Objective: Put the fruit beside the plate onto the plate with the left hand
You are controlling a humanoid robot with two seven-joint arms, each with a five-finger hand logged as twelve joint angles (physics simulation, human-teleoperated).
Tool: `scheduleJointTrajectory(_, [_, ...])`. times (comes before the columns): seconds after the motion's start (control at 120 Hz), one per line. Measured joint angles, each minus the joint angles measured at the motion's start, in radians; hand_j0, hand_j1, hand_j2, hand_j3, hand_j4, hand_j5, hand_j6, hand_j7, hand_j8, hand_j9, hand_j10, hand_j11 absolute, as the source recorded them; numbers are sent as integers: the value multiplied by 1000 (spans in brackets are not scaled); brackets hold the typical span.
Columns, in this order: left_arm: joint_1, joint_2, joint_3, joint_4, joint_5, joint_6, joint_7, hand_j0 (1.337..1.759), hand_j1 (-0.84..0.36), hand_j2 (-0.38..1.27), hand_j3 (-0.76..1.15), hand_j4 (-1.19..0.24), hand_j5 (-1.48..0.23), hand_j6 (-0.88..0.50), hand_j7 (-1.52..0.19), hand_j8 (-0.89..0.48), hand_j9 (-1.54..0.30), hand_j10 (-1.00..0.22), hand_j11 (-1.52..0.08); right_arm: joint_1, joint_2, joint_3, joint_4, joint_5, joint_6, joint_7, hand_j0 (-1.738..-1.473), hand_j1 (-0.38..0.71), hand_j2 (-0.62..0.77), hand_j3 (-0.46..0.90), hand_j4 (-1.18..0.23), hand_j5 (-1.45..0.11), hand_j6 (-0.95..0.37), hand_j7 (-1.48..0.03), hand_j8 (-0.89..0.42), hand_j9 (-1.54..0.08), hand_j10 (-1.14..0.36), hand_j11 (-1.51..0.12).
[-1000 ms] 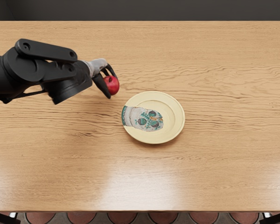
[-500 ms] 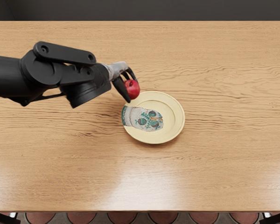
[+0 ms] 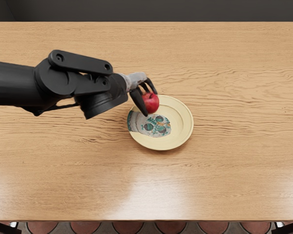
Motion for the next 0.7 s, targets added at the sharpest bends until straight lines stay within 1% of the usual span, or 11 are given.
scheduleJointTrajectory(0.142, [0, 4, -5, 1, 2, -1, 0, 1658, 32, 100, 0, -284, -363, -253, -362, -284, -362, -276, -362, 0, 0, 0, 0, 0, 0, 0, -1658, -349, 0, 0, 0, 0, 0, 0, 0, 0, 0, 0])
scheduleJointTrajectory(0.208, [-1, 18, -6, 2, 3, -6, -1, 1658, 115, 73, 0, -210, -268, -187, -267, -210, -267, -204, -267, 0, 0, 0, 0, 0, 0, 0, -1658, -349, 0, 0, 0, 0, 0, 0, 0, 0, 0, 0])
scheduleJointTrajectory(0.292, [-5, 79, -6, 3, 4, -27, -1, 1658, 189, 49, 0, -144, -183, -129, -182, -144, -182, -140, -182, 0, 0, 0, 0, 0, 0, 0, -1658, -349, 0, 0, 0, 0, 0, 0, 0, 0, 0, 0])
scheduleJointTrajectory(0.392, [-7, 229, -12, 4, 5, -118, -1, 1658, 246, 31, 0, -92, -118, -83, -117, -92, -117, -90, -117, 0, 0, 0, 0, 0, 0, 0, -1658, -349, 0, 0, 0, 0, 0, 0, 0, 0, 0, 0])
scheduleJointTrajectory(0.475, [-1, 397, -31, 4, 6, -269, -3, 1658, 276, 22, 0, -65, -83, -60, -83, -66, -83, -64, -83, 0, 0, 0, 0, 0, 0, 0, -1658, -349, 0, 0, 0, 0, 0, 0, 0, 0, 0, 0])
scheduleJointTrajectory(0.508, [11, 462, -45, 4, 7, -341, -4, 1658, 286, 19, 0, -57, -72, -52, -72, -57, -72, -55, -72, 0, 0, 0, 0, 0, 0, 0, -1658, -349, 0, 0, 0, 0, 0, 0, 0, 0, 0, 0])
scheduleJointTrajectory(0.55, [20, 516, -57, 4, 7, -415, -5, 1658, 295, 16, 0, -48, -61, -44, -61, -48, -61, -47, -61, 0, 0, 0, 0, 0, 0, 0, -1658, -349, 0, 0, 0, 0, 0, 0, 0, 0, 0, 0])
scheduleJointTrajectory(0.575, [38, 560, -66, 4, 7, -451, -6, 1658, 300, 14, 0, -44, -56, -40, -56, -44, -56, -43, -56, 0, 0, 0, 0, 0, 0, 0, -1658, -349, 0, 0, 0, 0, -1, 0, 0, 0, 0, 0])
scheduleJointTrajectory(0.633, [82, 666, -99, 4, 8, -524, -7, 1658, 309, 11, 0, -36, -45, -33, -45, -36, -45, -35, -45, 0, 0, 0, 0, 0, 0, 0, -1658, -349, 0, 0, 0, 0, 0, 0, 0, 0, 0, 0])
scheduleJointTrajectory(0.7, [87, 754, -124, 3, 8, -580, -7, 1658, 317, 9, 0, -28, -36, -27, -36, -29, -36, -28, -36, 0, 0, 0, 0, 0, 0, 0, -1658, -349, 0, 0, 0, 0, 0, 0, 0, 0, 0, 0])
